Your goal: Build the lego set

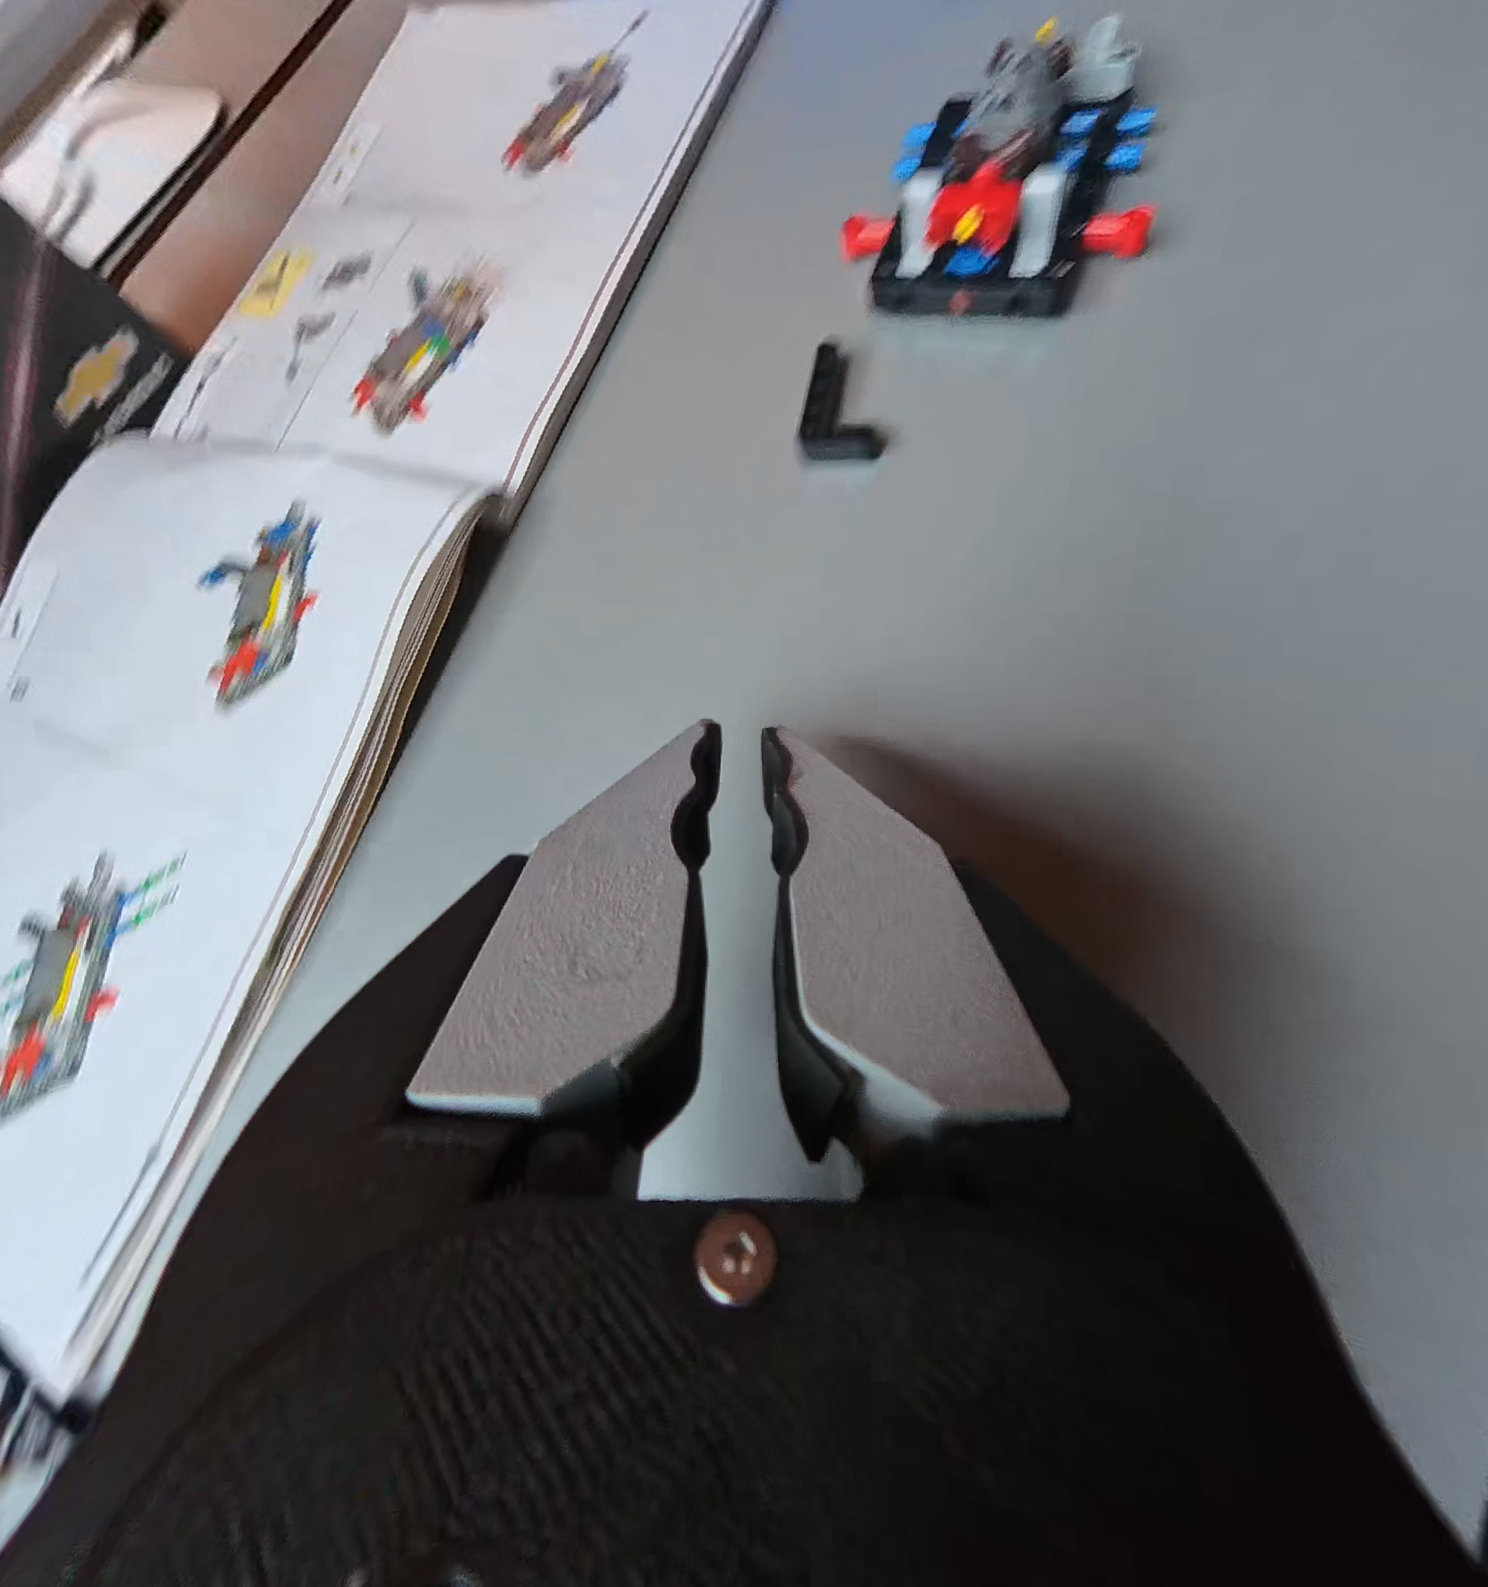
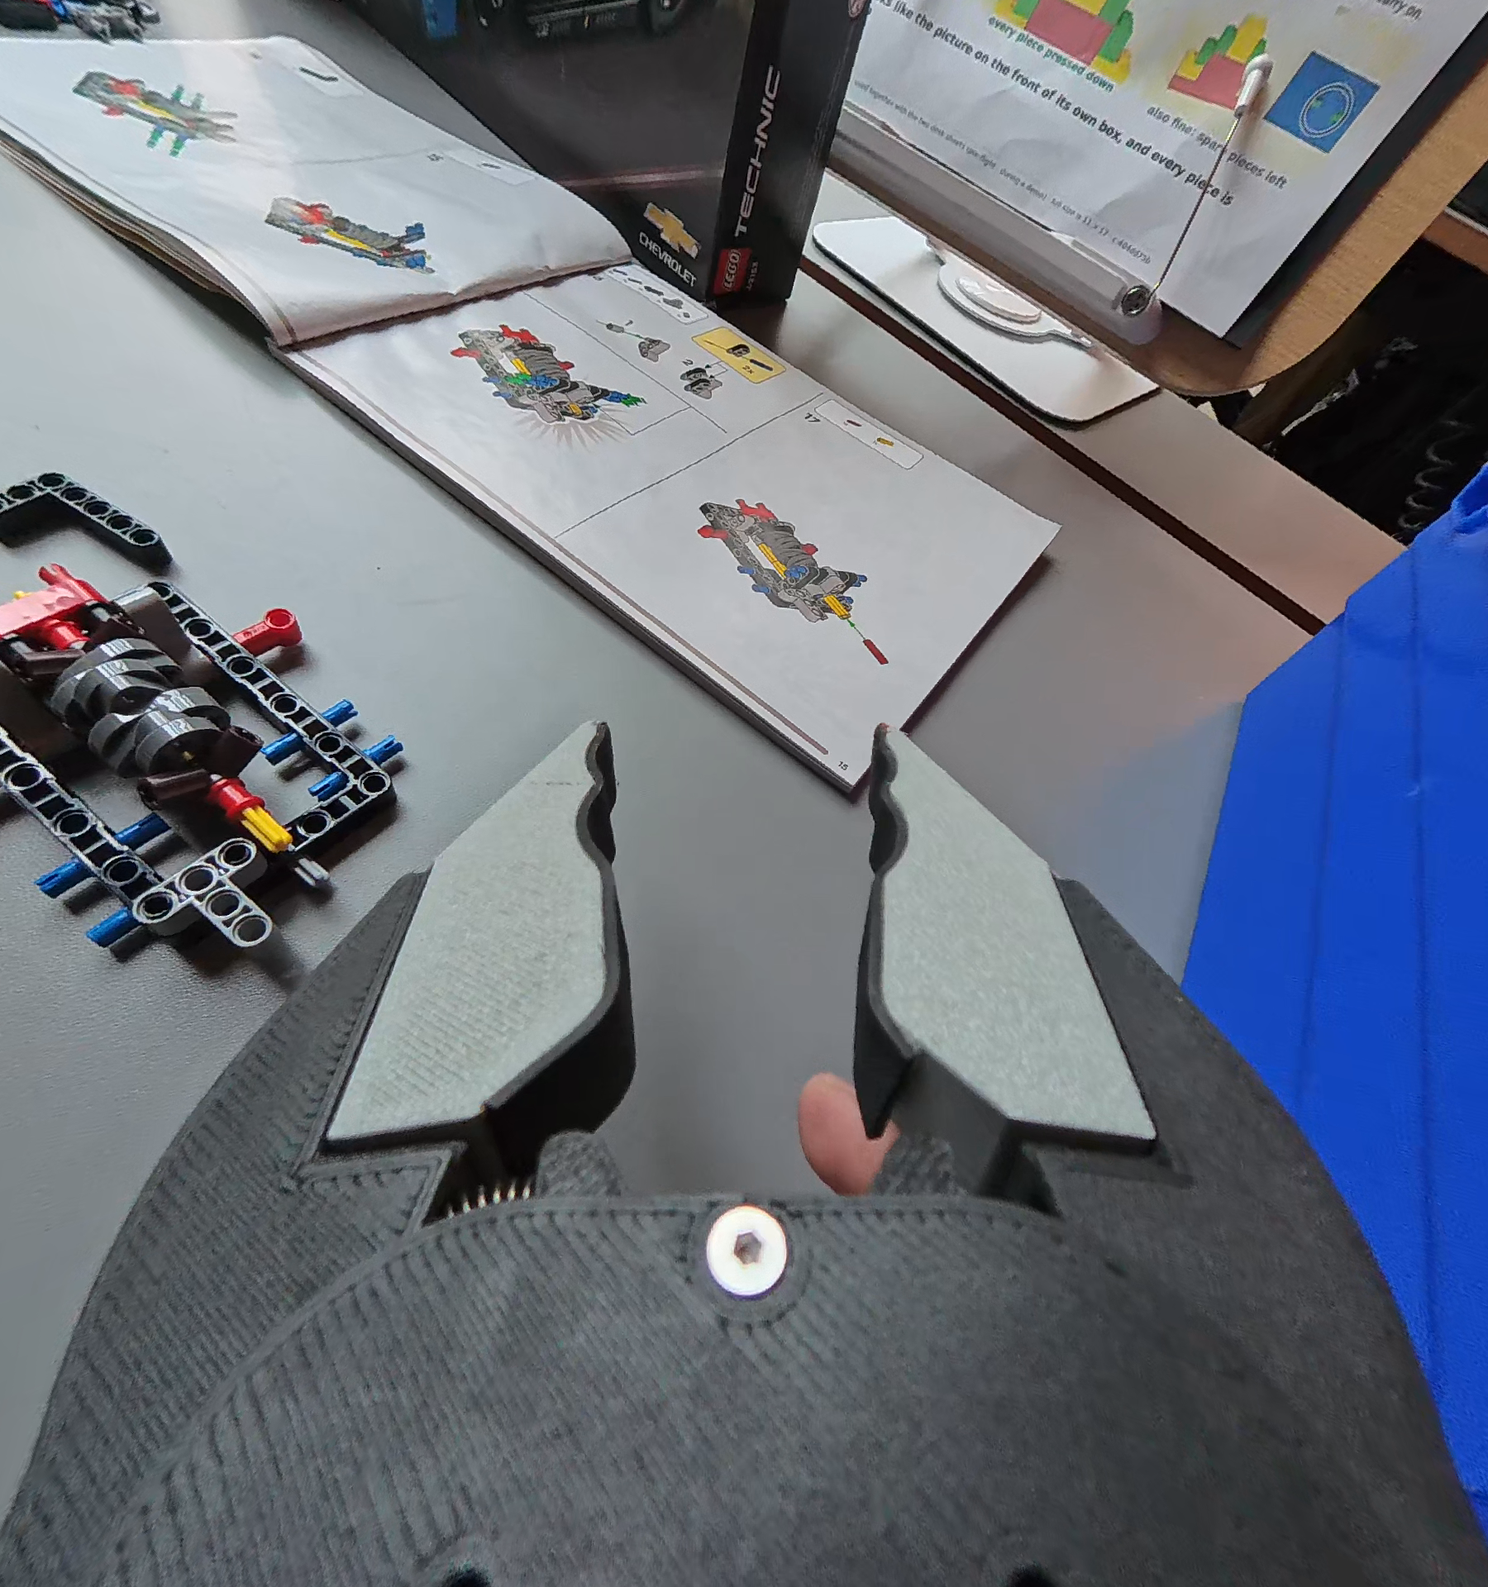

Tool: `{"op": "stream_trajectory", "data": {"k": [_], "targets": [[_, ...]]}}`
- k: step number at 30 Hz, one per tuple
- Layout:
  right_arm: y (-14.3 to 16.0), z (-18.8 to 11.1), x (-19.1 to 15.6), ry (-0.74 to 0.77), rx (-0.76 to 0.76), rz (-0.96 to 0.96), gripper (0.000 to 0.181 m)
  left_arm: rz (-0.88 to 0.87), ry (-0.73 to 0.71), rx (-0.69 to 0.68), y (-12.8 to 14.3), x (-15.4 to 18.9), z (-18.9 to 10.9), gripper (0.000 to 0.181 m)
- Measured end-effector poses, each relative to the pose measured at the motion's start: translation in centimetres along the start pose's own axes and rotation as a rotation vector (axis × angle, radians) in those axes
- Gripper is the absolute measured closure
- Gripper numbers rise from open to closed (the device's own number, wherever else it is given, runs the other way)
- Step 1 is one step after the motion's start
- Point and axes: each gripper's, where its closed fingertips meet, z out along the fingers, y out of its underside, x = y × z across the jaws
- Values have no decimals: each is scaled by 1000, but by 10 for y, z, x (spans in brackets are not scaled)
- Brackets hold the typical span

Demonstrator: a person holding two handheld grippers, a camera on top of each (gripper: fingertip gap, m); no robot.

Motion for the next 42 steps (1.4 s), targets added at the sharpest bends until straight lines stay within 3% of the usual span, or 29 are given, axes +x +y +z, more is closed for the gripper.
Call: {"op": "stream_trajectory", "data": {"k": [4, 9, 12, 16, 22, 31, 42], "targets": [[-1, -2, -2, -7, 11, -4, 125, -195, -193, -122, 66, -46, -66, 171], [-3, -3, -2, -17, 25, 11, 125, -396, -583, -288, 164, -104, -193, 166], [-4, -3, -3, -19, 29, 10, 125, -520, -655, -285, 194, -115, -237, 163], [-4, -3, -2, -10, 28, 7, 125, -574, -600, -204, 187, -114, -231, 161], [-4, -4, 1, 3, 29, 19, 125, -529, -525, -205, 179, -109, -198, 160], [-2, -2, 2, 7, 18, 22, 124, -541, -477, -149, 166, -113, -176, 161], [-2, -2, 2, 5, 18, 22, 124, -539, -517, -140, 166, -127, -165, 159]]}}
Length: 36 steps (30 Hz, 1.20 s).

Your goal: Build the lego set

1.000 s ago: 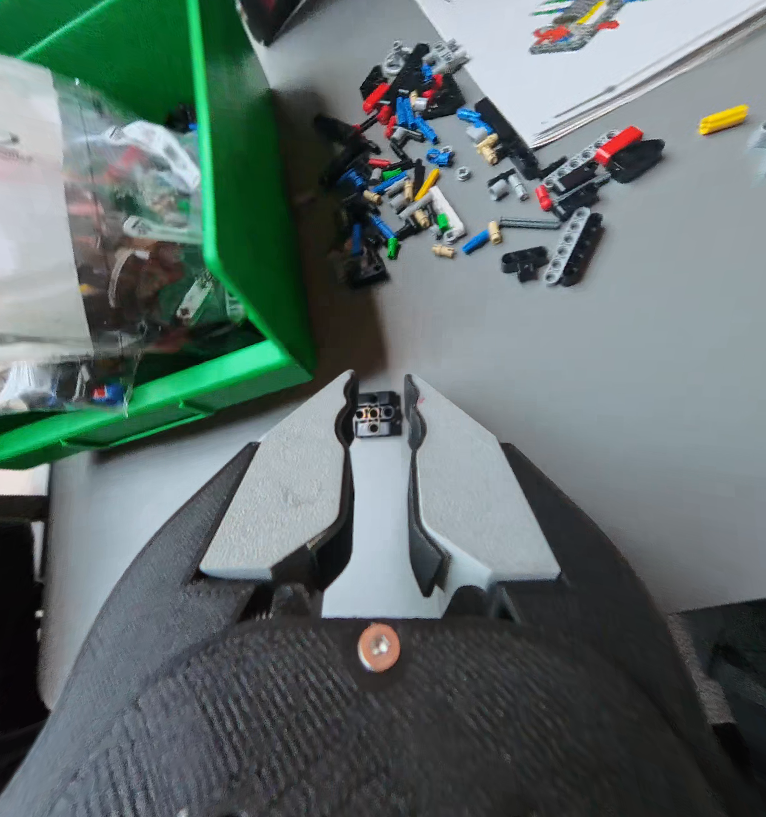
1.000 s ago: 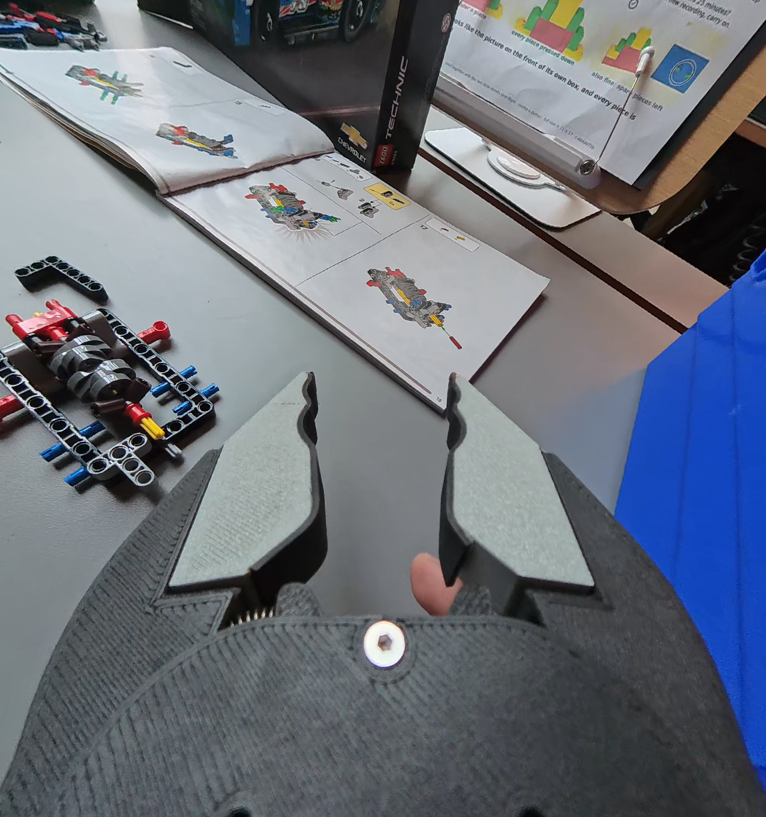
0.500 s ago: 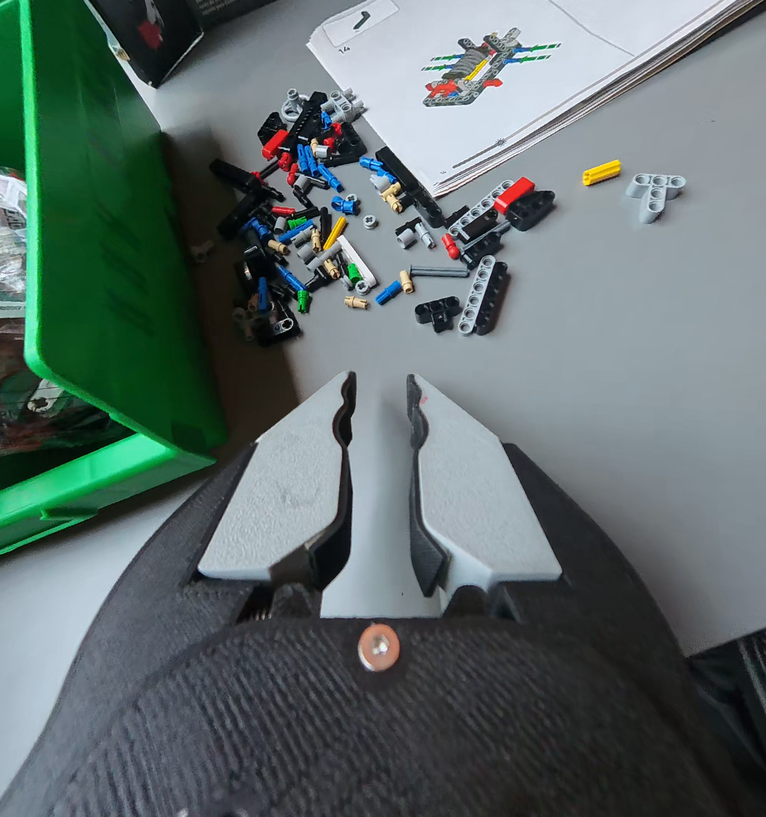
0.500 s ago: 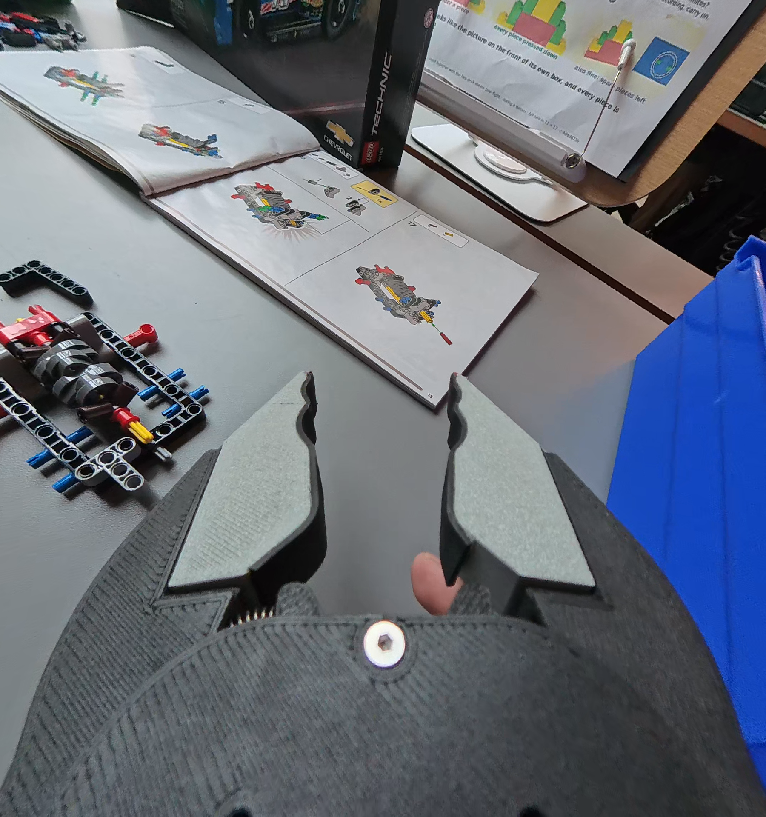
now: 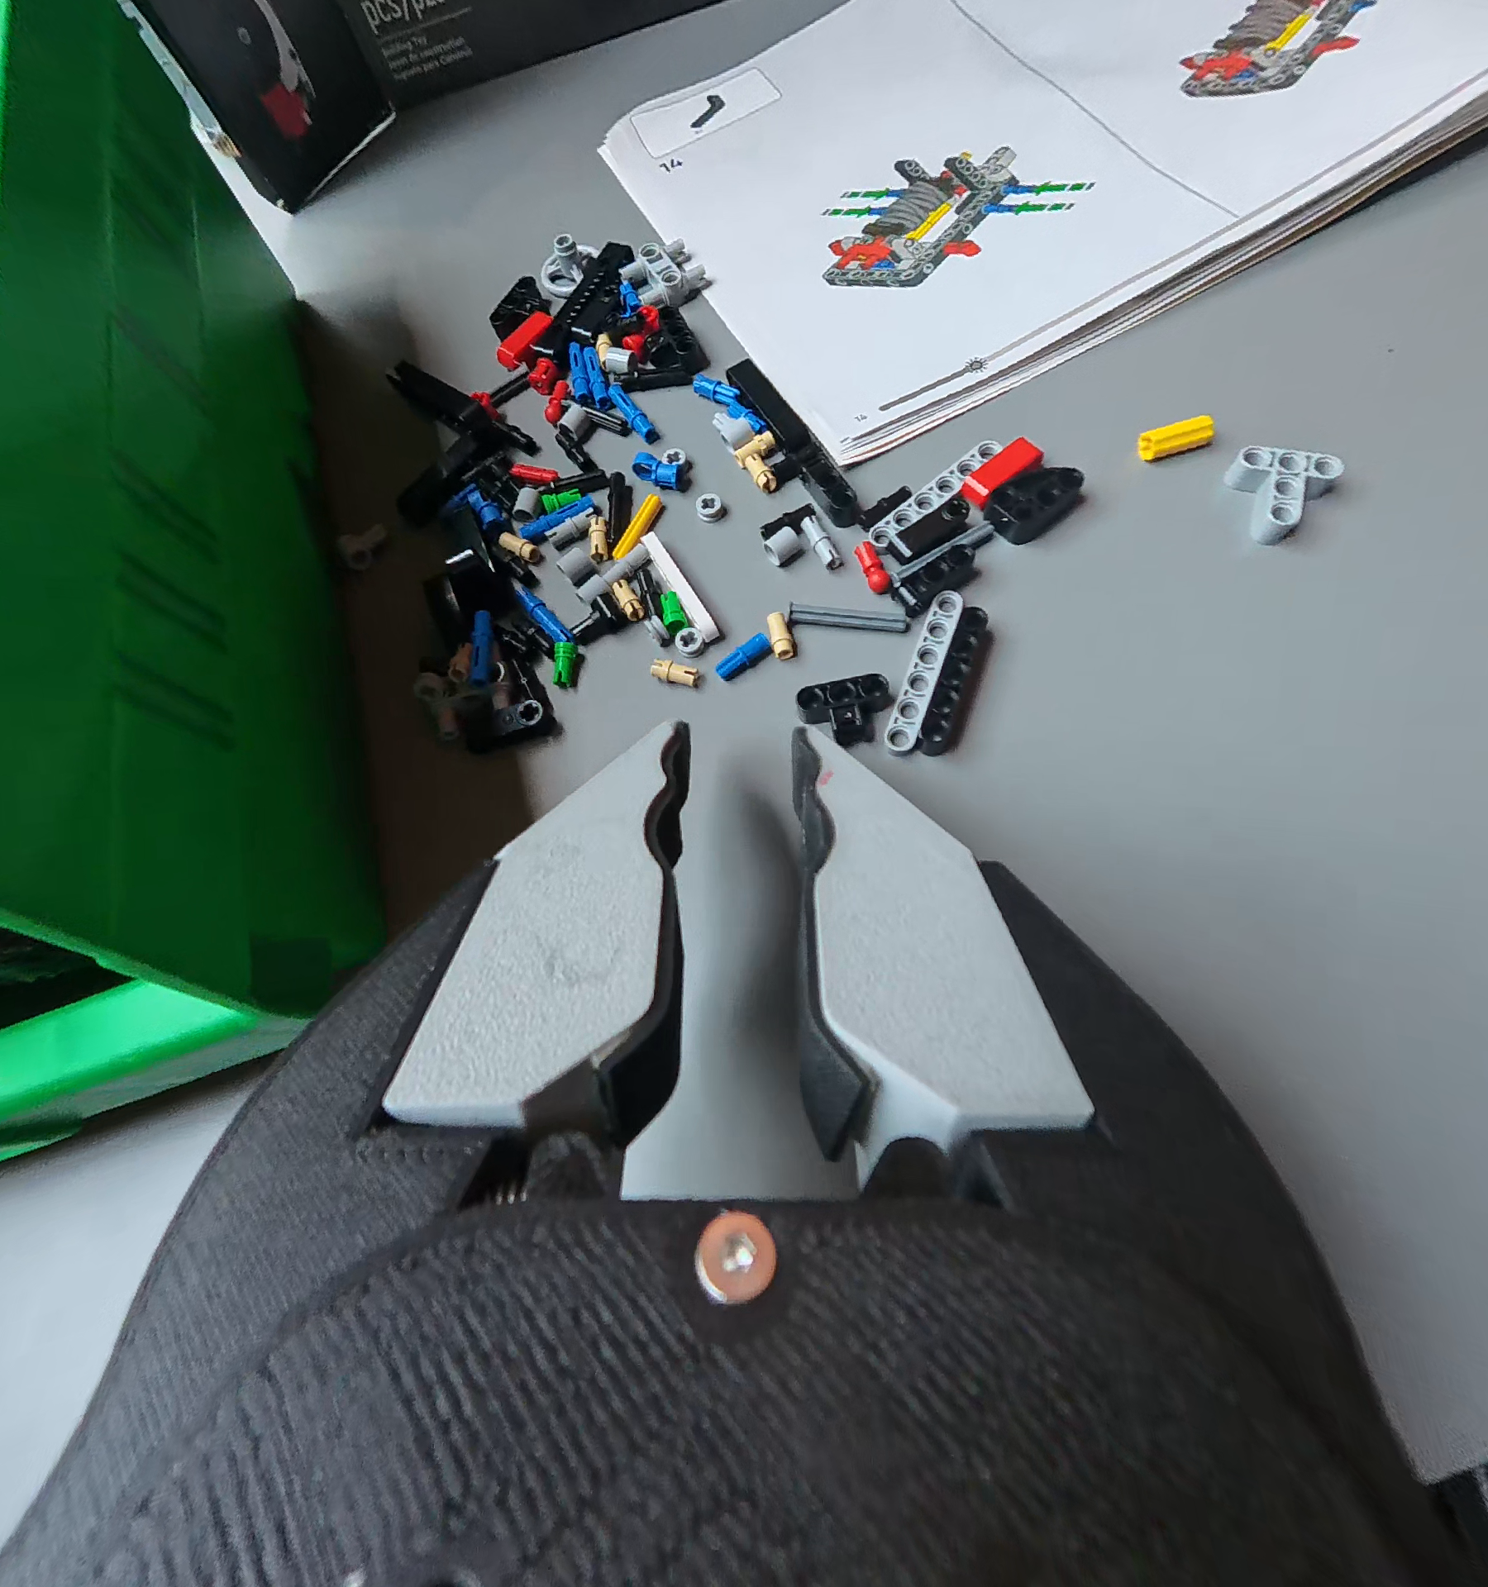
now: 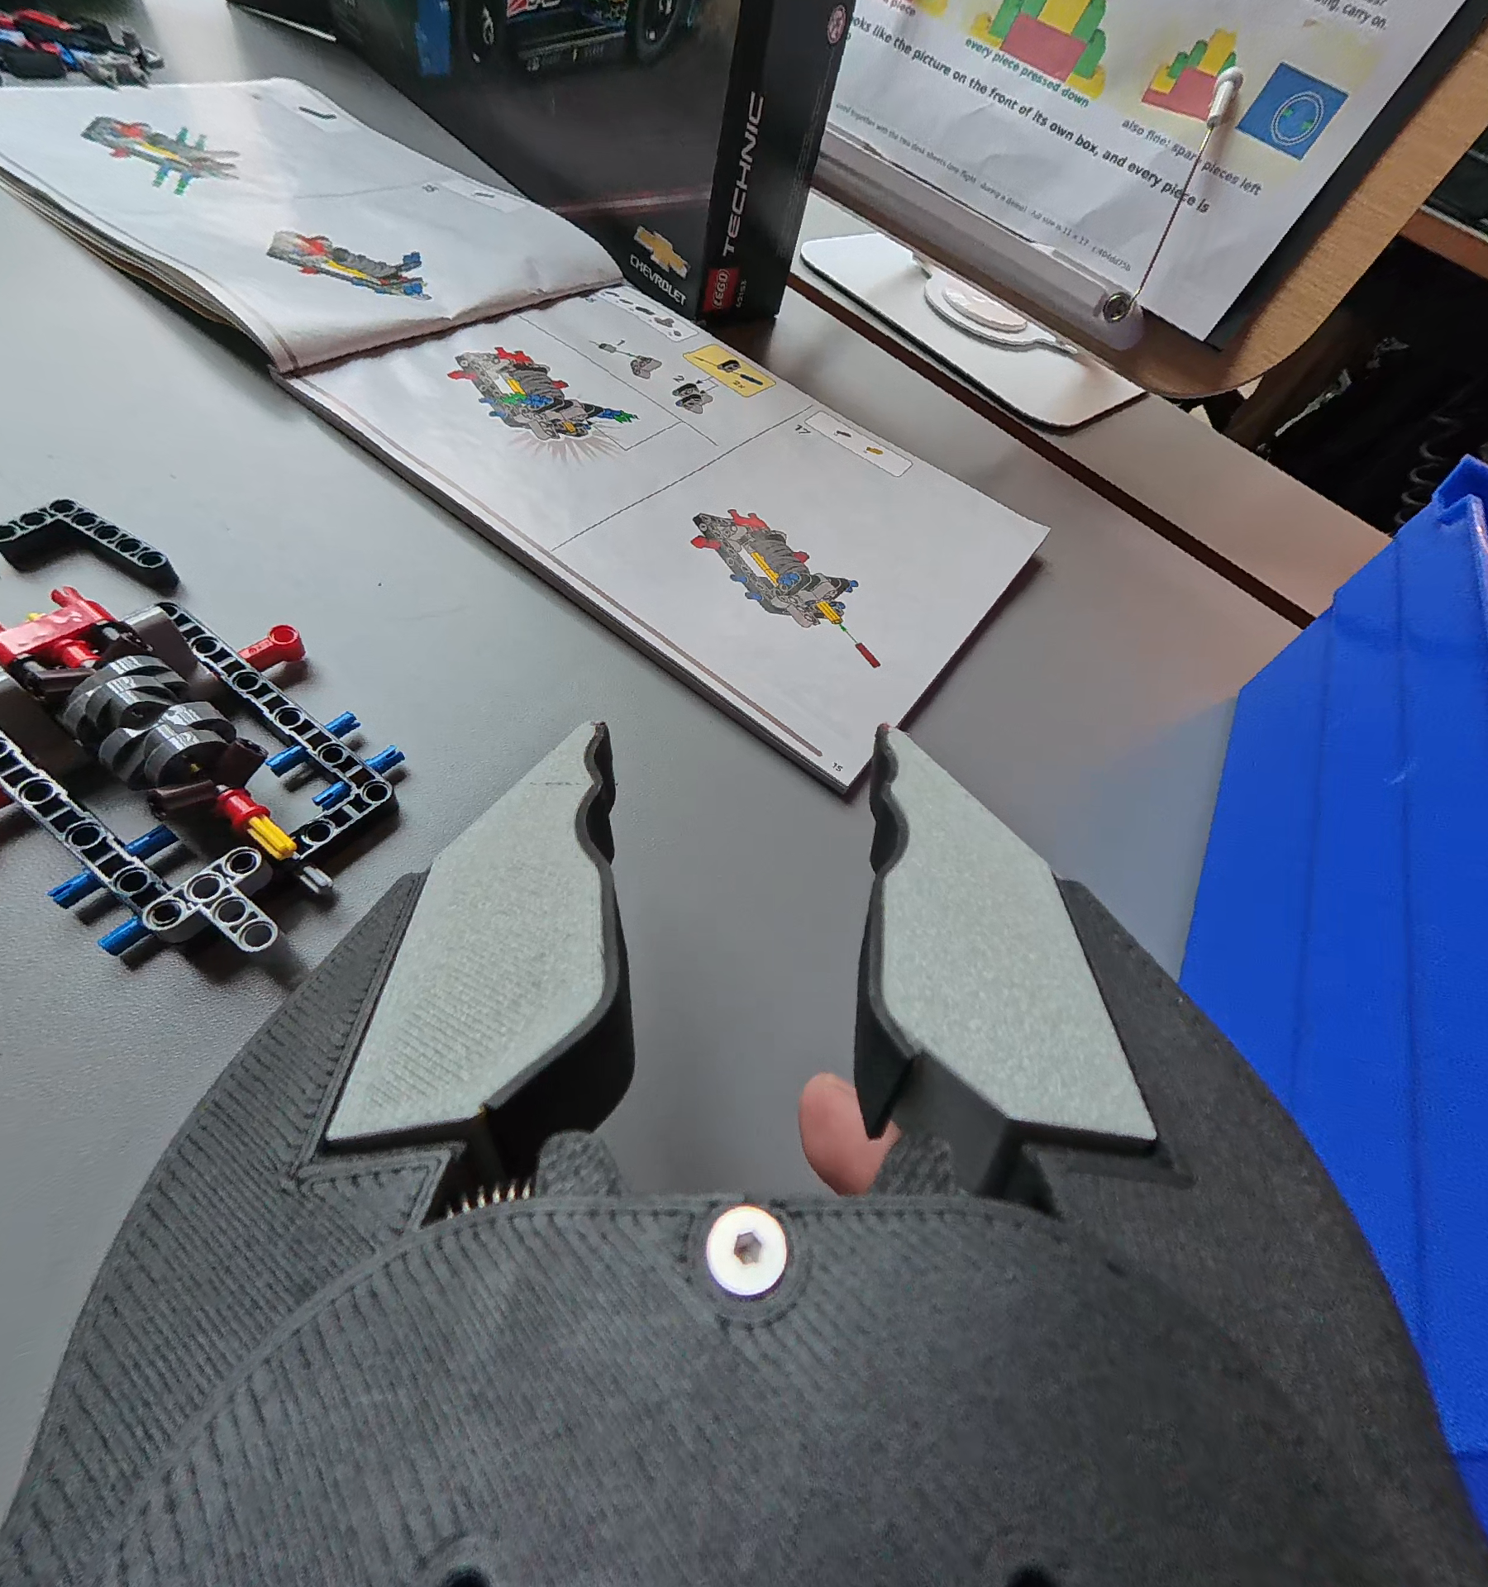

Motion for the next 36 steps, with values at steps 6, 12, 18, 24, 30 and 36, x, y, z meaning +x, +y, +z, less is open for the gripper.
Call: {"op": "stream_trajectory", "data": {"k": [6, 12, 18, 24, 30, 36], "targets": [[1, 1, -1, -2, -5, -3, 124, -7, -15, 10, -5, -4, 2, 159], [2, 1, -2, 2, -16, -17, 124, 8, -16, 14, -7, 2, 4, 160], [1, 1, -3, -1, -9, -22, 124, 9, -18, 16, -14, 4, 3, 160], [0, -1, -6, -18, -1, -24, 123, 24, -14, 30, -24, 10, -4, 160], [-1, -2, -10, -37, 7, -24, 123, 43, -21, 27, -31, 14, -5, 160], [-4, -4, -12, -64, 31, -5, 124, -3, -108, -33, -23, -9, -8, 161]]}}
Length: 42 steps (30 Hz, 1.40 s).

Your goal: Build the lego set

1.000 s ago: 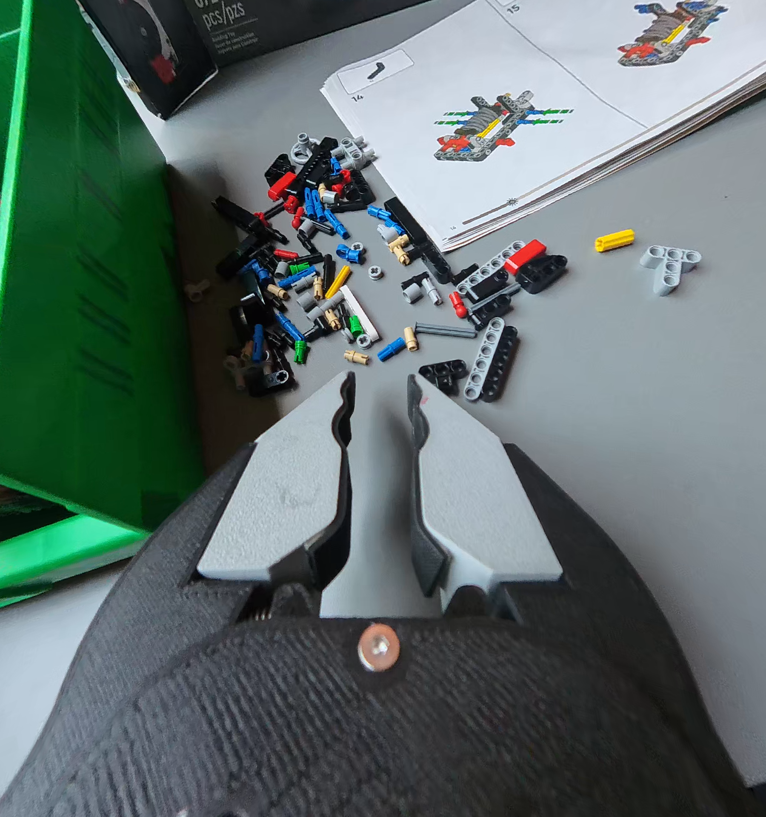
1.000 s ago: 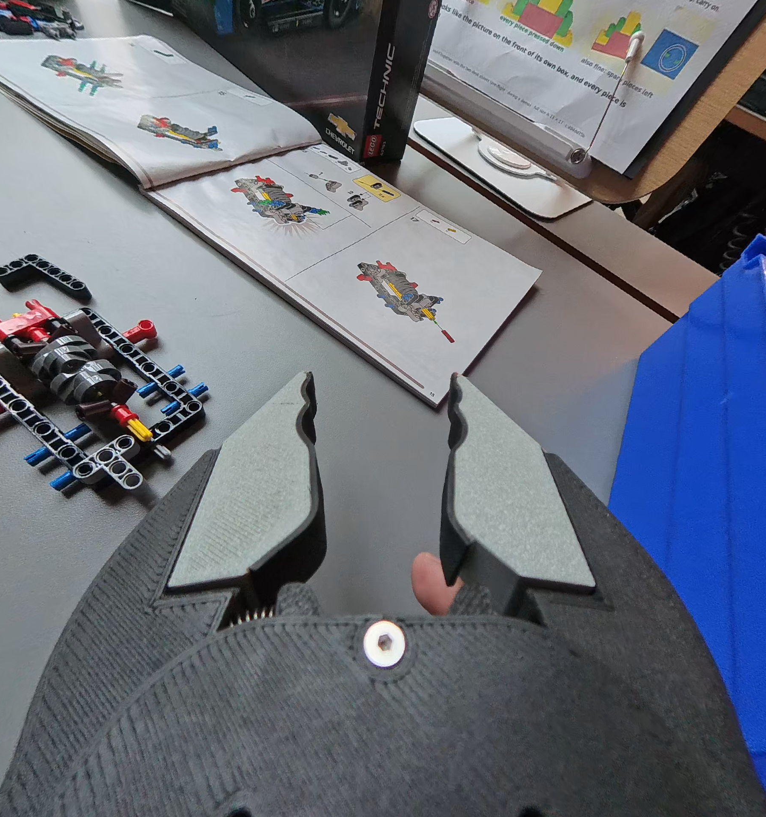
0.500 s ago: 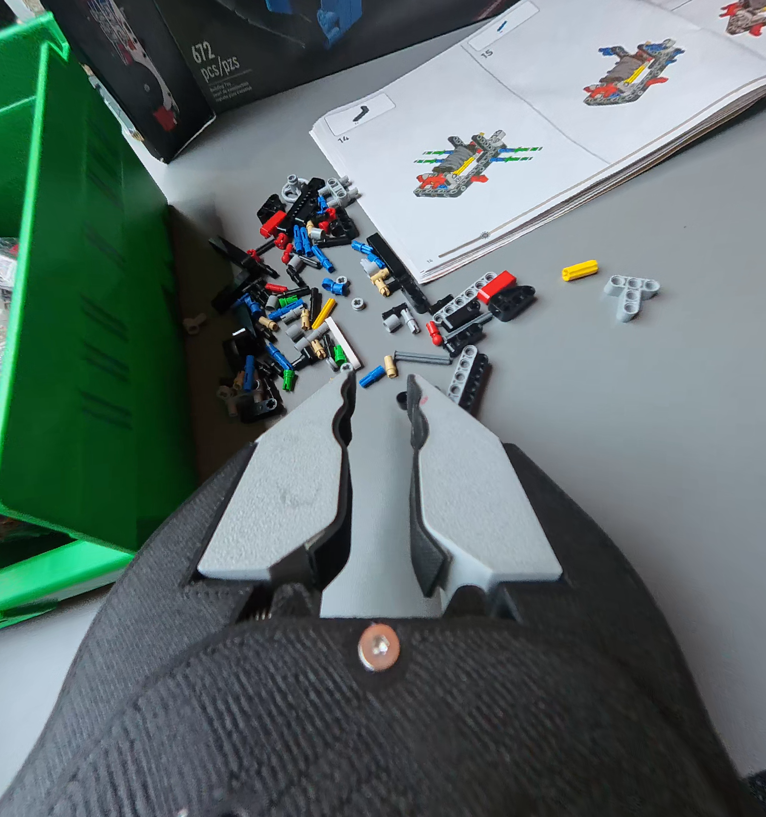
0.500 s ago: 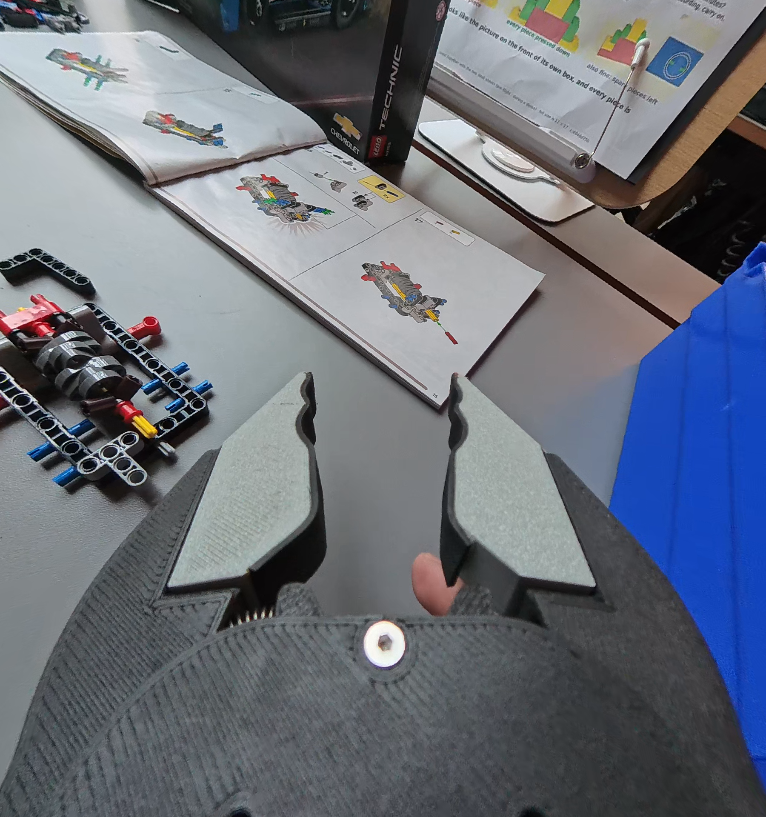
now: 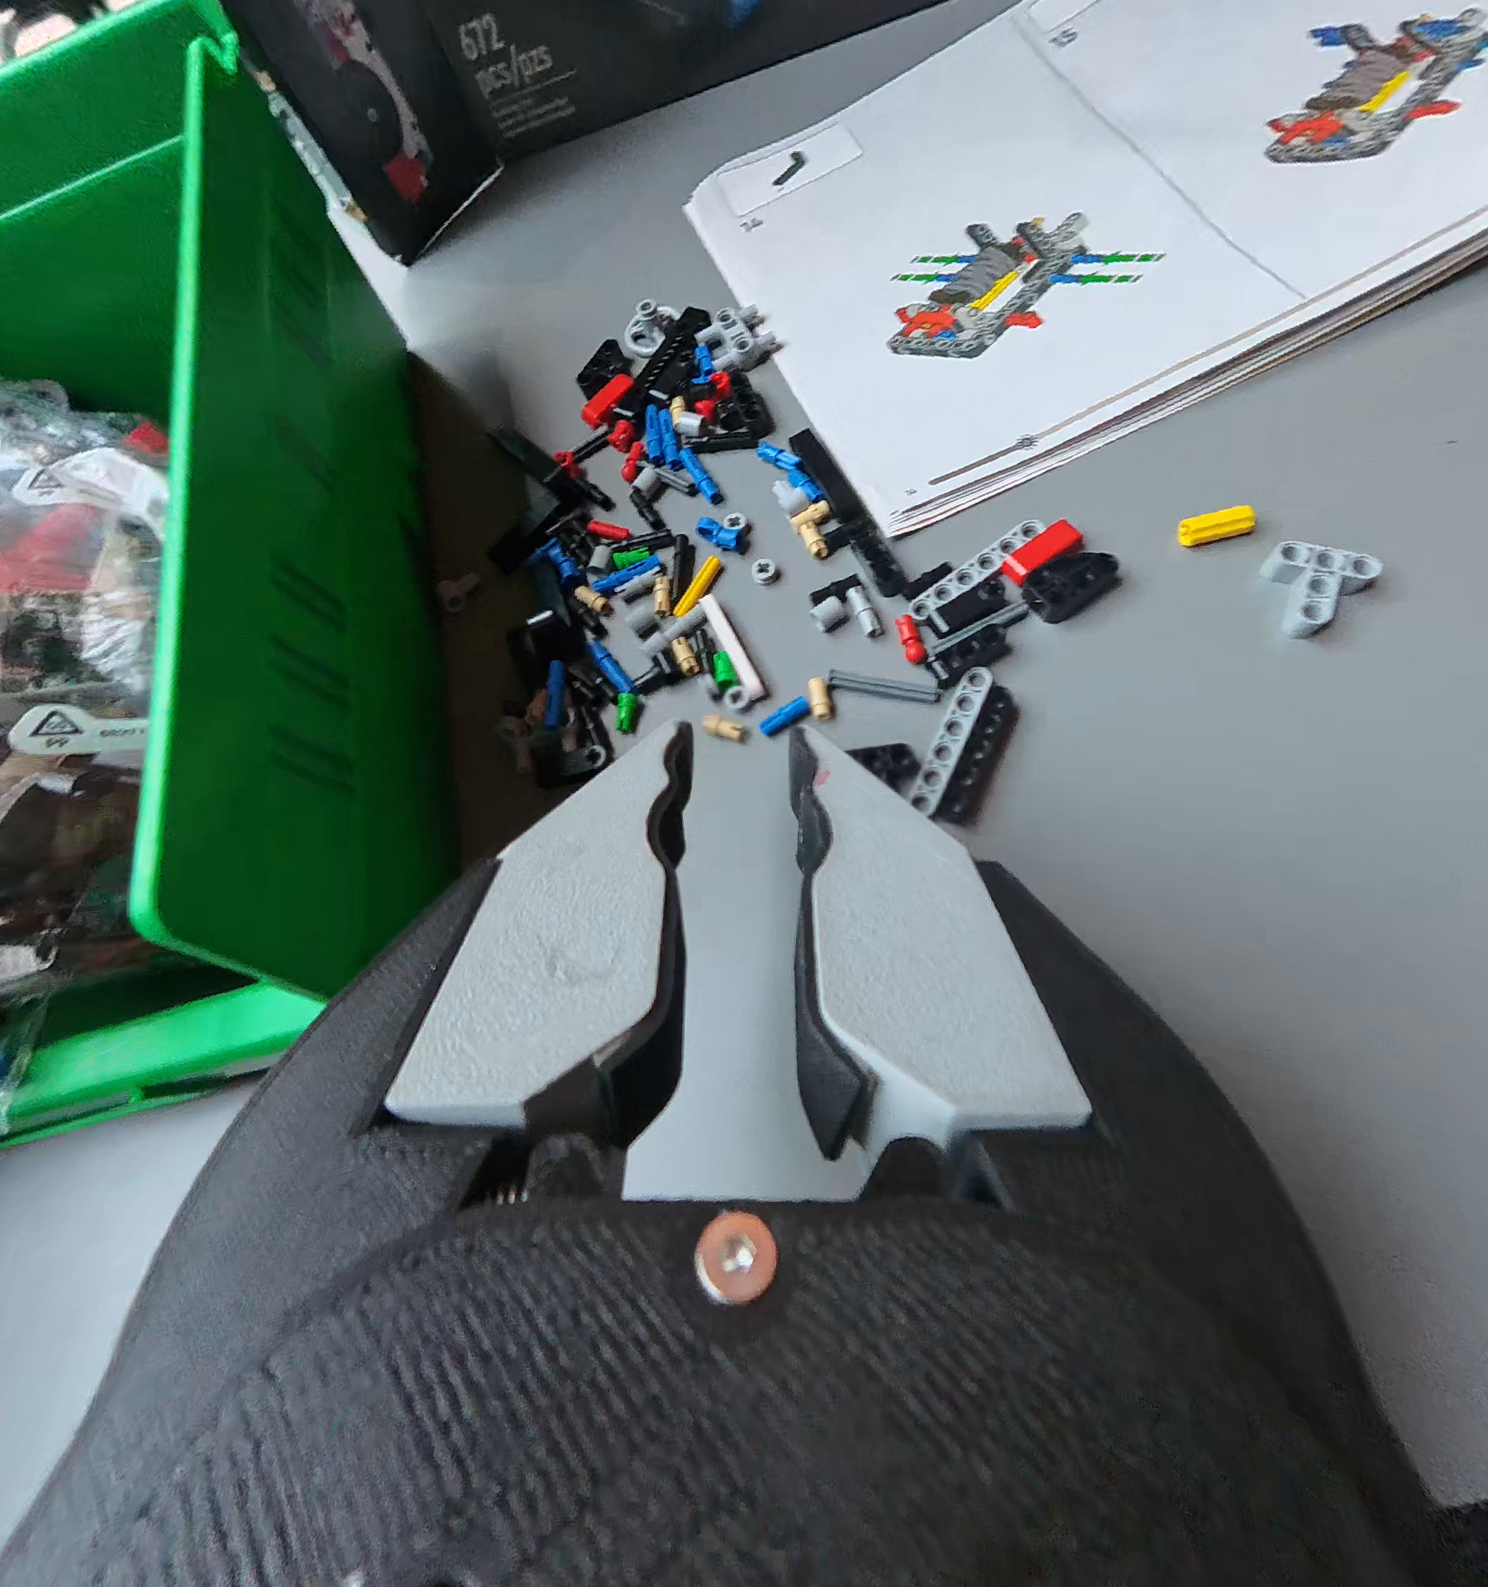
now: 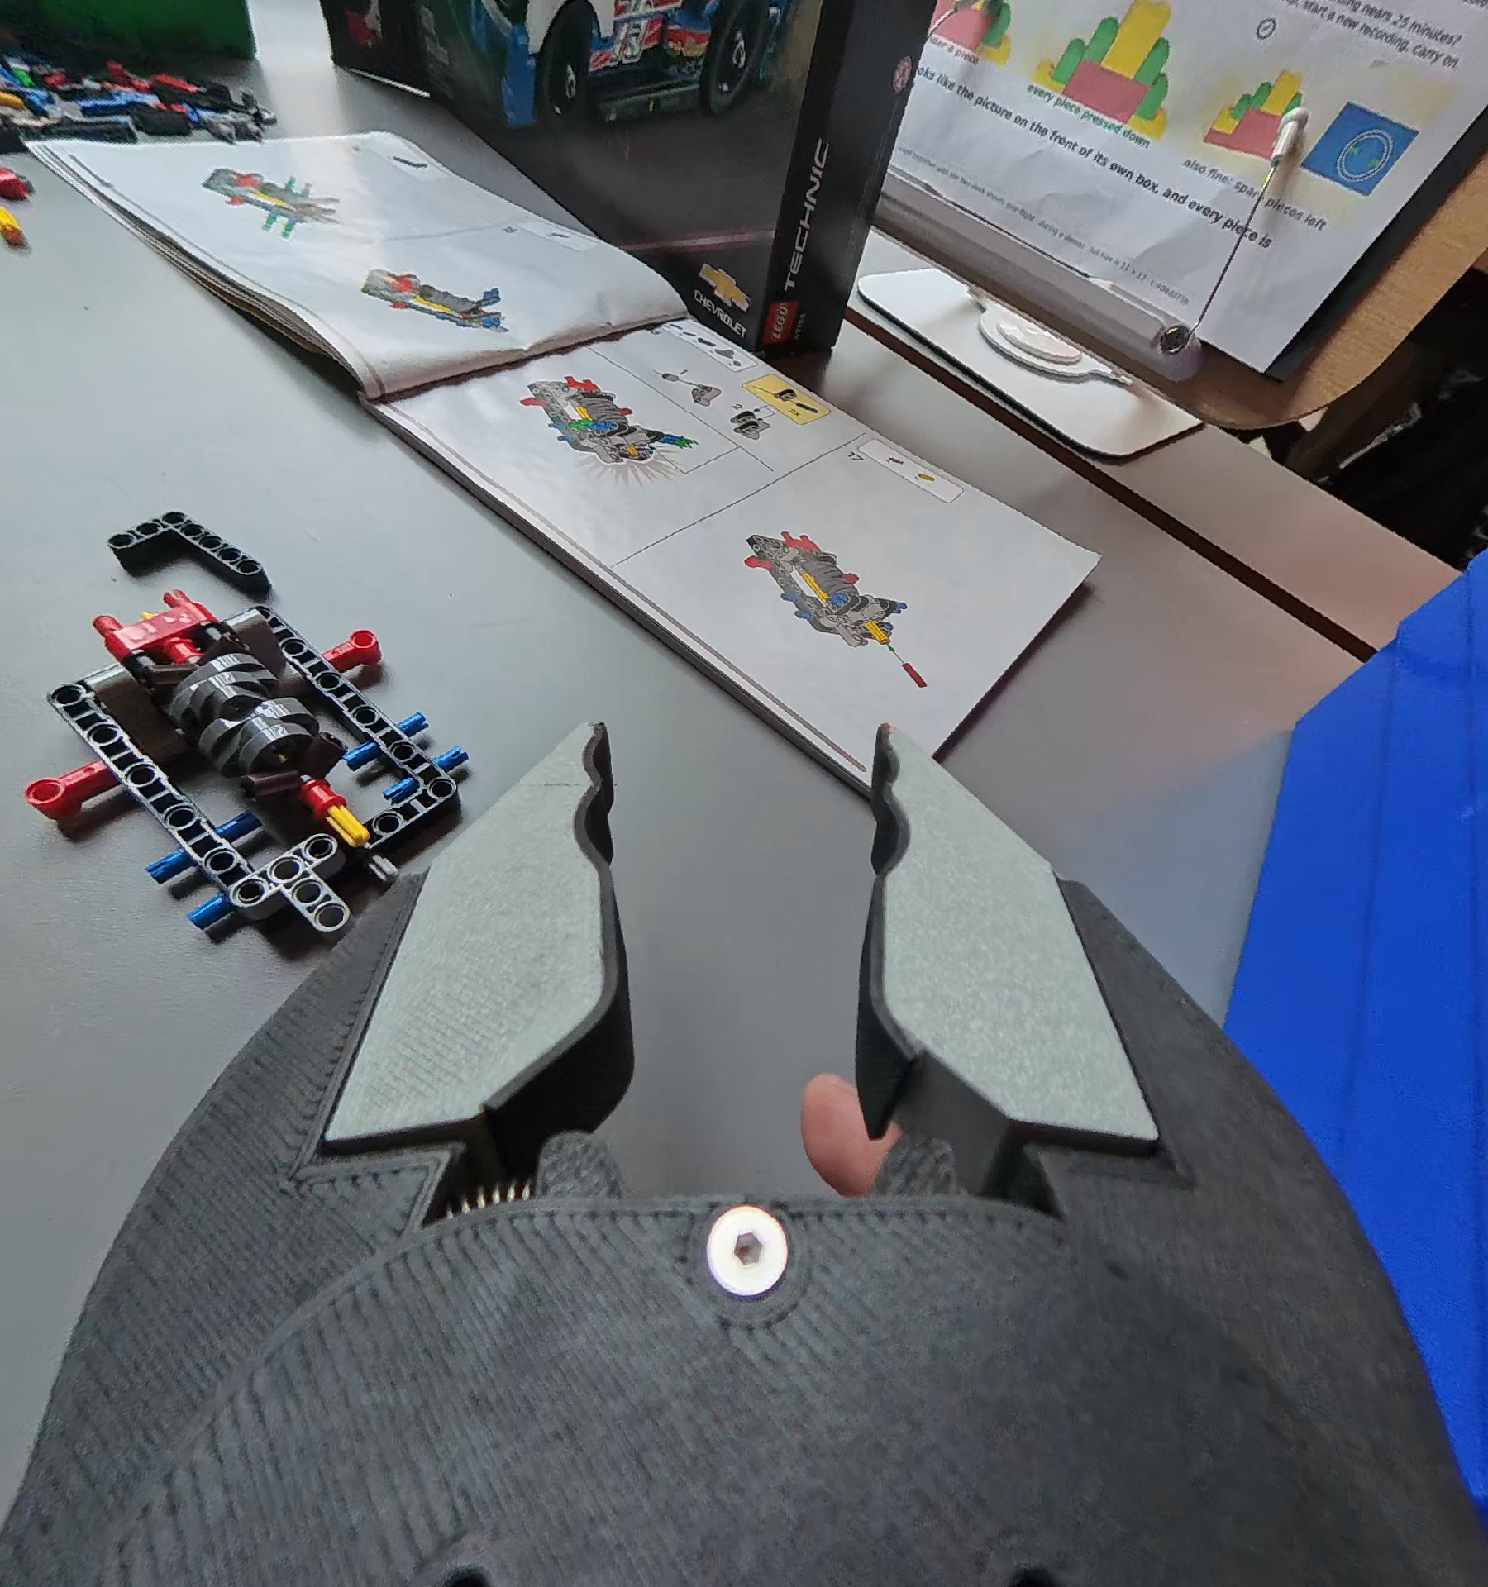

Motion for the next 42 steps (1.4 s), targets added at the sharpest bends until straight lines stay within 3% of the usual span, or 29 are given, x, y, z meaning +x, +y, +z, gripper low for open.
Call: {"op": "stream_trajectory", "data": {"k": [6, 22, 33, 38, 42], "targets": [[0, 0, 3, 6, 0, 16, 124, -57, -28, 23, 3, -17, -8, 159], [3, 1, 11, 48, -12, 31, 120, -86, -74, 11, 11, -36, 10, 159], [3, 3, 3, -1, -14, 12, 122, -111, -1, 76, -14, -3, 11, 158], [-2, -2, -7, -51, 18, 3, 124, -105, -5, 63, -12, 21, -10, 158], [-3, -4, -9, -113, 37, 47, 123, -97, -44, 38, 5, 36, -29, 158]]}}
